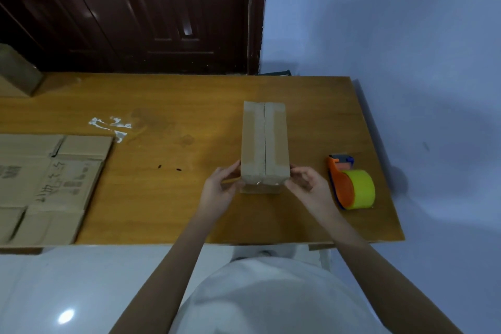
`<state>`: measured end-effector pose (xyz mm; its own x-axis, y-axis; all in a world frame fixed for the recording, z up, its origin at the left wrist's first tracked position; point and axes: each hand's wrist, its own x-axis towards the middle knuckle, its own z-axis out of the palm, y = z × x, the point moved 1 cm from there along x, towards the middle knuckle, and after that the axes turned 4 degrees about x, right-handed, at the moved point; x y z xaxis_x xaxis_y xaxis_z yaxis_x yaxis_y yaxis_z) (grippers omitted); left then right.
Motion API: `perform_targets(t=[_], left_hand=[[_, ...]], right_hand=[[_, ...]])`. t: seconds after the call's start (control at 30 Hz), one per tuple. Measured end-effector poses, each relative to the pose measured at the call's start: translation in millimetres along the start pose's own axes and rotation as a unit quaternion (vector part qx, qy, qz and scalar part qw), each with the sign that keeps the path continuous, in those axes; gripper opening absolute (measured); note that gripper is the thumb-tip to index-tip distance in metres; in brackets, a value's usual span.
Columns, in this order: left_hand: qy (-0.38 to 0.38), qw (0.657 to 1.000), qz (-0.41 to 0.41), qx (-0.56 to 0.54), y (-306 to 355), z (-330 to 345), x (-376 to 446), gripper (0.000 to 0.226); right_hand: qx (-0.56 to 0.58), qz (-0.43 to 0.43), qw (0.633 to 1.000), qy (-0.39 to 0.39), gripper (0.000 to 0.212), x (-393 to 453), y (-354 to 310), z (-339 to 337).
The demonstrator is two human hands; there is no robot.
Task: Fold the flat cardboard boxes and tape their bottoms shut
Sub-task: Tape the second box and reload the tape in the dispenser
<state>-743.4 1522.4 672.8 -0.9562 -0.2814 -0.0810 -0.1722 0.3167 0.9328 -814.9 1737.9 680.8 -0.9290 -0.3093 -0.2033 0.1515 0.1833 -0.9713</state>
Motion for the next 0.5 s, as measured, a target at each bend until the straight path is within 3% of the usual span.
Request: perform_targets(t=[0.27,0.5], left_hand=[[0.035,0.999,-0.013,-0.018,7.7,-0.4,4.0,0.049],[0.031,0.999,-0.024,-0.028,4.2,-1.7,7.0,0.049]], right_hand=[[-0.003,0.024,0.999,0.031,0.024,1.4,0.1,4.5],[-0.002,0.042,0.999,0.006,0.020,1.8,-1.8,-4.1]])
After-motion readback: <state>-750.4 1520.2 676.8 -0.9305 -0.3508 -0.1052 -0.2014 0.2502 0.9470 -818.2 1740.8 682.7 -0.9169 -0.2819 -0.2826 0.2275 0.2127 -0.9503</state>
